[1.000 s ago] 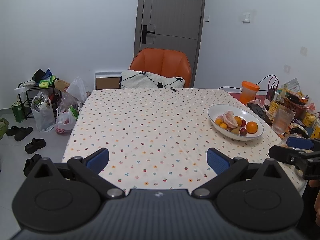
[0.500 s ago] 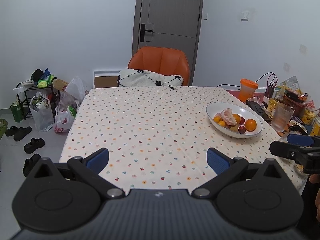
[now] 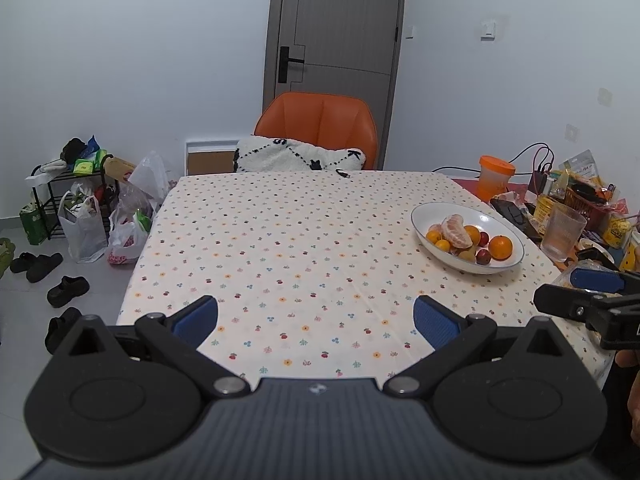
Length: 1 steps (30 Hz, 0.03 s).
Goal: Organize fruits
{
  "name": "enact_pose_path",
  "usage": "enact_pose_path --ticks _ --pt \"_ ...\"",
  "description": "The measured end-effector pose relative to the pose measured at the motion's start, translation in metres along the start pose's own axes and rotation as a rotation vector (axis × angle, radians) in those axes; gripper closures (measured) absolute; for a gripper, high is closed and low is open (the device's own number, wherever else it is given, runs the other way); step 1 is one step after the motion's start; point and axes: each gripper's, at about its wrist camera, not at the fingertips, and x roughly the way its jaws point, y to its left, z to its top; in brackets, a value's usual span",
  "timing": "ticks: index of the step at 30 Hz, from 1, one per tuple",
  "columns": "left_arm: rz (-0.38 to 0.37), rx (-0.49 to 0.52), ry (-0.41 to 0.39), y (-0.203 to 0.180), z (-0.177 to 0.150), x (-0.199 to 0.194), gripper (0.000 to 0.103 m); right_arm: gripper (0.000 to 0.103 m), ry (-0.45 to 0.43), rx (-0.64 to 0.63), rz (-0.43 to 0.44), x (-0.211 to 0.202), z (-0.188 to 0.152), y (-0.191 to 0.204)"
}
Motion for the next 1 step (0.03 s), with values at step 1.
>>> enact_pose_path --ticks 1 --pt "0.0 -0.002 0.002 0.0002 -0.0005 0.0011 0.0 0.0 0.0 0.002 0.002 0.0003 -0.0006 -0.0005"
